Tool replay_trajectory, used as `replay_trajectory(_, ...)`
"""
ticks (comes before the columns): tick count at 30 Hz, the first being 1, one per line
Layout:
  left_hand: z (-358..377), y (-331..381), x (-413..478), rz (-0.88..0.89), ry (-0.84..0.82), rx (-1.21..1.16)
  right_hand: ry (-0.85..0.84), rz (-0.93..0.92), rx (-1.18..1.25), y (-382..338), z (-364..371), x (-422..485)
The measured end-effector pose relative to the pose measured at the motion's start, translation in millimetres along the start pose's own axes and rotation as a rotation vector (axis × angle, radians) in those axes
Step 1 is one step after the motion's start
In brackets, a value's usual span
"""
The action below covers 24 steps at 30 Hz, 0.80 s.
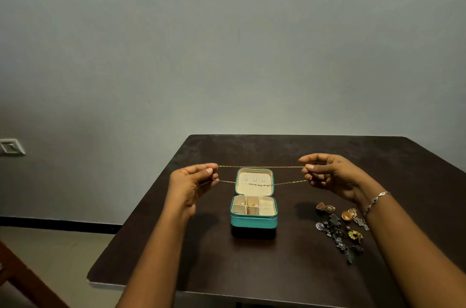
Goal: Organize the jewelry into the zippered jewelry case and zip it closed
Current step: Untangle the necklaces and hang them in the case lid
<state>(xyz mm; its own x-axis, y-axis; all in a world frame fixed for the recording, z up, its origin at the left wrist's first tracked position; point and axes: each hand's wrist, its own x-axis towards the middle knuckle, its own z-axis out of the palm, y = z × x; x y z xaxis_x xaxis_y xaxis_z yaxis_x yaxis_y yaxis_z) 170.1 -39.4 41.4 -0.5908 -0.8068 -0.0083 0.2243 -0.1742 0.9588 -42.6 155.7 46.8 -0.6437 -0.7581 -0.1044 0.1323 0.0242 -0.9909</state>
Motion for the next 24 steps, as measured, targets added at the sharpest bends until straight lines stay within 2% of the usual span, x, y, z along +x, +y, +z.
replay_trajectory(5,6.6,-13.9,0.2,0.092,-0.044,0.562,0.029,-0.028,0.114,-16.5,-16.5,-4.2)
replay_trajectory(9,16.0,-22.6,-7.5,0.317,-0.195,1.056,0.108,-0.071,0.121,-32.8,-25.0,-3.4)
replay_trajectory(15,35.8,-40.0,-29.3,0.665,-0.452,1.268,0.244,-0.163,-0.018,-57.0,-31.7,8.9)
replay_trajectory(17,41.6,-50.1,-38.9,0.880,-0.445,1.294,0.252,-0.190,-0.117,-61.7,-32.1,16.0)
replay_trajectory(20,48.5,-62.6,-46.3,1.175,-0.427,1.187,0.256,-0.248,-0.333,-64.2,-27.1,29.9)
replay_trajectory(24,61.4,-87.8,-55.8,1.293,-0.472,1.214,0.218,-0.274,-0.548,-54.8,-20.0,54.4)
